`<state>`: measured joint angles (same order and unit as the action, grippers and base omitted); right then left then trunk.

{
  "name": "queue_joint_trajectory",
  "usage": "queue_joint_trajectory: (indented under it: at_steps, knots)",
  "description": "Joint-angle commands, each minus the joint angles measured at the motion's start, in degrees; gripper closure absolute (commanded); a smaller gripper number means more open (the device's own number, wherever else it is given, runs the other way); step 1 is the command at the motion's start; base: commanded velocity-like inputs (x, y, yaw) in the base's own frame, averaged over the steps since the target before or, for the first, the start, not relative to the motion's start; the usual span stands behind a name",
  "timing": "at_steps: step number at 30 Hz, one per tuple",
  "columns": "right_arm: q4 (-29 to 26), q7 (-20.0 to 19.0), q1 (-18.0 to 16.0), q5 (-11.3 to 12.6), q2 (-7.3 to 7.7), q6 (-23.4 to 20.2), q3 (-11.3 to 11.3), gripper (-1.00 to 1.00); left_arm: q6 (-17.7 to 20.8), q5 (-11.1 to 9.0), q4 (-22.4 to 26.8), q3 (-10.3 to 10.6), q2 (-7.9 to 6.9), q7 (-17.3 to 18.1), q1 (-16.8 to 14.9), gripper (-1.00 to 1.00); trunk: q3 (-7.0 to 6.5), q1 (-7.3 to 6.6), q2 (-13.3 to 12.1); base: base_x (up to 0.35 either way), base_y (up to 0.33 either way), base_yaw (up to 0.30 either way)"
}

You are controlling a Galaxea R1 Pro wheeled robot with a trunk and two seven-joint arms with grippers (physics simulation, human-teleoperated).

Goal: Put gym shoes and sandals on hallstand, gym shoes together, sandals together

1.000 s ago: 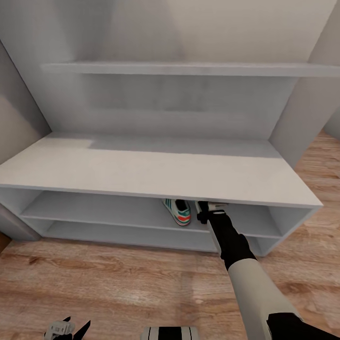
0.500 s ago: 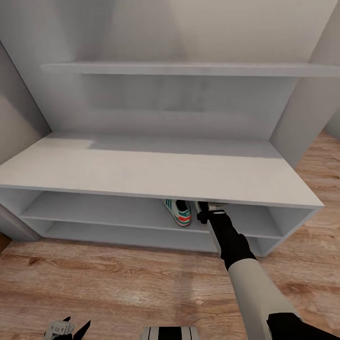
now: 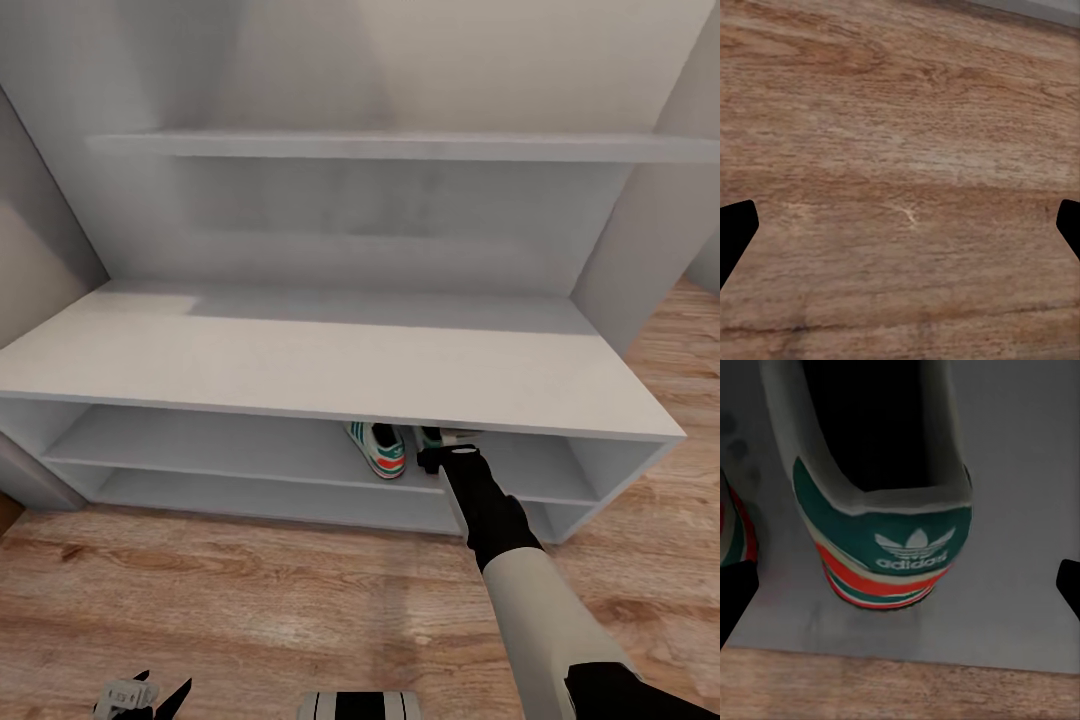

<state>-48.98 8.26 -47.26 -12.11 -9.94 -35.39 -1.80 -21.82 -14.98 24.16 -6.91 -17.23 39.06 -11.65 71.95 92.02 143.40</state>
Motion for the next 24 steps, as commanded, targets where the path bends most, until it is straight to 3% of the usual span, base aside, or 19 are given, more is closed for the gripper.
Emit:
queue_joint_trajectory:
  at_steps: [1, 24]
  knots:
    - [-0.1, -0.1, 0.0, -0.4, -0.06, -0.3, -0.1, -1.0, 0.1, -0.4, -0.1, -0.1, 0.0, 0.5, 0.0, -1.0, 0.04, -0.01, 0.0, -0.052, 0.0, 0.0]
    - [0.2, -0.1, 0.0, -0.4, -0.06, -0.3, -0.1, -1.0, 0.1, -0.4, -0.1, -0.1, -0.08, 0.5, 0.0, -1.0, 0.04, -0.01, 0.0, -0.294, 0.0, 0.0]
